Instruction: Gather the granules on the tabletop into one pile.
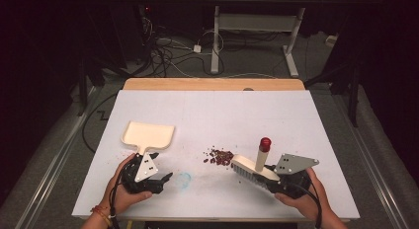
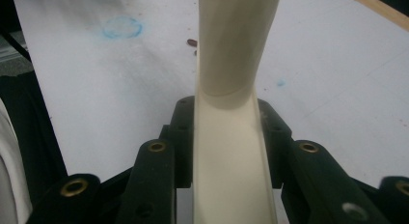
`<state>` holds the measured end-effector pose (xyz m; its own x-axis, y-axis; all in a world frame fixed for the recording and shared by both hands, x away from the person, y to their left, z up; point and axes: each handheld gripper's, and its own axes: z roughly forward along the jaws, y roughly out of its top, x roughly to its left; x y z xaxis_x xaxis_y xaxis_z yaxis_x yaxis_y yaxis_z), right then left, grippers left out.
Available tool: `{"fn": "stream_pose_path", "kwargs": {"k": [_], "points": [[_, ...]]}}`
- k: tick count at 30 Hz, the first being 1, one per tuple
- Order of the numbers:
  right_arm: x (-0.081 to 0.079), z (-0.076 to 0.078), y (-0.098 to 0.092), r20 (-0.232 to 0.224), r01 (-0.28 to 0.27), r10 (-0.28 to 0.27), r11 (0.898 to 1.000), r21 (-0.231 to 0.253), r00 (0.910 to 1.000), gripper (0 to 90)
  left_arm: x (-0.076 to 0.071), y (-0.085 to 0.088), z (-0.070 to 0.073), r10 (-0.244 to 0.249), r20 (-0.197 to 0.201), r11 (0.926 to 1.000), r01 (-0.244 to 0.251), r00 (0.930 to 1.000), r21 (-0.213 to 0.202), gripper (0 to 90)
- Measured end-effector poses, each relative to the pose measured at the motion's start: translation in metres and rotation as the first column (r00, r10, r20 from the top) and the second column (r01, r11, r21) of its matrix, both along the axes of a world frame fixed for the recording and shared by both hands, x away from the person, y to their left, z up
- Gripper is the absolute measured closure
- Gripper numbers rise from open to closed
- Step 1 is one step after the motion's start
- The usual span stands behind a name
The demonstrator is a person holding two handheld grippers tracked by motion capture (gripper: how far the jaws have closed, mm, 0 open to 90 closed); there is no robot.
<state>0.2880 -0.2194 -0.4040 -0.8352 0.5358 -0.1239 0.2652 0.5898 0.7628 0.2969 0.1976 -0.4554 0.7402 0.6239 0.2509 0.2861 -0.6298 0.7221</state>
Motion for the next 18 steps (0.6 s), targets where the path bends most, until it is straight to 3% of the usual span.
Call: {"fn": "stream_pose_path", "kwargs": {"k": [5,11,14,18], "points": [[-0.01,0.005,-0.006,-0.005,-0.021,0.021,1.0,-0.011,0.9998,67.2,-0.001,-0.002,0.0,-0.004,0.001,1.0,0.004,1.0,0.008,21.8],[-0.028,0.004,-0.022,-0.047,-0.049,0.047,0.998,-0.045,0.9978,67.2,-0.001,0.001,0.0,0.001,-0.003,1.0,-0.001,1.0,0.004,21.9],[-0.028,-0.003,-0.02,-0.08,-0.069,0.064,0.996,-0.052,0.9947,67.2,-0.001,-0.001,0.0,-0.004,-0.001,0.9999,0.004,1.0,0.01,21.9],[-0.019,-0.007,-0.014,-0.076,-0.075,0.072,0.996,-0.046,0.9946,67.2,0.0,-0.003,0.0,-0.01,-0.002,0.9999,0.01,0.9999,0.011,21.9]]}}
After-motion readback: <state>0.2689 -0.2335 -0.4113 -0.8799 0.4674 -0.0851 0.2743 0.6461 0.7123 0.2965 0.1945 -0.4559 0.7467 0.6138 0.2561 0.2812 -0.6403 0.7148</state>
